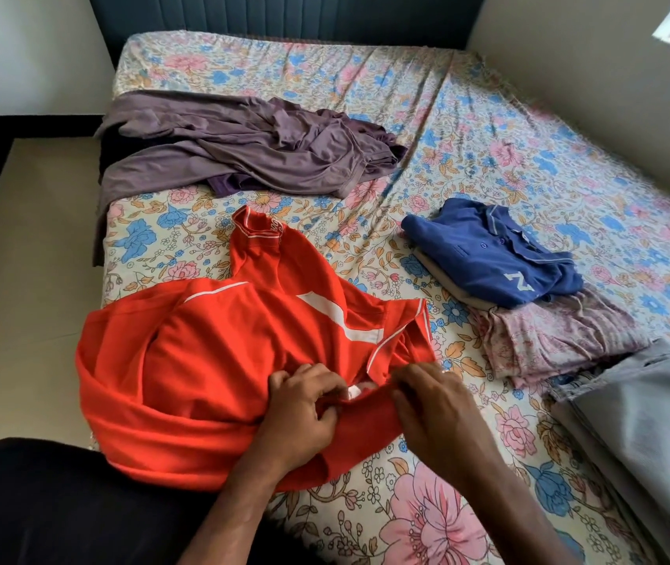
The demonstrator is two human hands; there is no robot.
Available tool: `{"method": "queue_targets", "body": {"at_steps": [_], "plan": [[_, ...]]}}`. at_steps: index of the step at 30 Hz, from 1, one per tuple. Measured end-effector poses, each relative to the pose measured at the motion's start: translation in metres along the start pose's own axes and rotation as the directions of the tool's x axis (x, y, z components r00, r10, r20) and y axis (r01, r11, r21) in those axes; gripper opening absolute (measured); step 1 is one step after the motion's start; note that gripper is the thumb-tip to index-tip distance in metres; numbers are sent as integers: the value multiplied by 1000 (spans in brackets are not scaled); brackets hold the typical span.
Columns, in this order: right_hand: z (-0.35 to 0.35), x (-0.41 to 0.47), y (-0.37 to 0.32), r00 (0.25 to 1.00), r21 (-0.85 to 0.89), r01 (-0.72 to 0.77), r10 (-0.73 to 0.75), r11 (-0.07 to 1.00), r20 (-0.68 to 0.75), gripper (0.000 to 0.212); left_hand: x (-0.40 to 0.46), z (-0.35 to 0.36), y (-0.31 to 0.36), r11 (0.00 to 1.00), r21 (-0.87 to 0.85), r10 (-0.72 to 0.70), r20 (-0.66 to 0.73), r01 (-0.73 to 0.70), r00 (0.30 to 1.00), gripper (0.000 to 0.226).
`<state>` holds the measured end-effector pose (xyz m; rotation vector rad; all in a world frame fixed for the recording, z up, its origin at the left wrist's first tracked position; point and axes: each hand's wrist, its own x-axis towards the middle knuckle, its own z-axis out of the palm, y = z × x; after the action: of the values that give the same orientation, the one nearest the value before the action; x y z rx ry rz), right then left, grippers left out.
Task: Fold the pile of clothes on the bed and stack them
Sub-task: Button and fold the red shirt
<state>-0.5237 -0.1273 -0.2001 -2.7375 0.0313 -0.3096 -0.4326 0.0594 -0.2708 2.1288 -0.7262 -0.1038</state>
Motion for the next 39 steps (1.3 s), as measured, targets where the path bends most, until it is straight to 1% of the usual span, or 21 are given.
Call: {"method": "queue_targets", "body": {"at_steps": [3,4,6,8,9,11,13,15,18,20,24,27,28,30,32,34,36,39], "plan": [[11,-5,7,994,-33,-43,46,999,96,16,-1,-1,4,988,156,17,-2,-16,1000,17],[12,-7,10,993,-16,-47,49,999,106,17,-1,0,10,984,174,29,-23,-24,999,14],[15,-10,14,995,49,-36,31,998,100,21,7,1,25,987,156,44,-109,-27,993,7],[17,-13,16,997,95,-9,1,995,79,25,17,8,38,986,167,32,-180,-2,983,7],[17,-15,16,998,121,-6,-2,993,63,26,21,12,40,981,192,18,-176,16,984,8],[14,-16,18,1000,199,-16,16,980,5,23,22,22,36,968,246,-18,-104,43,994,11],[10,-15,20,999,259,-1,10,966,-34,19,17,28,27,972,221,-76,-48,85,996,17],[10,-14,19,1000,268,20,-20,963,-2,17,13,29,20,980,166,-102,-66,111,993,18],[15,-14,17,999,251,23,-33,968,38,18,11,32,21,978,160,-124,-80,135,989,18],[16,-13,16,1000,261,18,-22,965,14,19,9,35,25,972,190,-124,-100,141,987,17],[22,-9,10,998,339,20,0,941,-59,18,7,38,30,954,260,-121,-128,151,984,15],[29,-5,-1,993,296,43,-8,954,-118,16,4,41,26,953,285,-65,-154,107,986,11],[30,-4,-4,990,273,48,-9,961,-141,16,3,40,24,962,257,-52,-164,94,985,11],[32,-4,-4,984,249,18,27,968,-176,15,2,38,23,985,149,-58,-179,86,982,26],[31,-3,1,982,229,-26,67,973,-176,12,3,35,25,998,29,-54,-205,61,977,31],[29,-1,5,987,202,-56,85,978,-137,12,5,34,29,998,-49,-43,-209,33,977,20],[27,2,6,992,183,-59,79,981,-101,14,6,35,31,990,-142,-38,-182,12,983,10],[24,4,4,995,167,-30,46,986,-90,16,8,35,25,952,-304,-80,-159,28,984,8]]}}
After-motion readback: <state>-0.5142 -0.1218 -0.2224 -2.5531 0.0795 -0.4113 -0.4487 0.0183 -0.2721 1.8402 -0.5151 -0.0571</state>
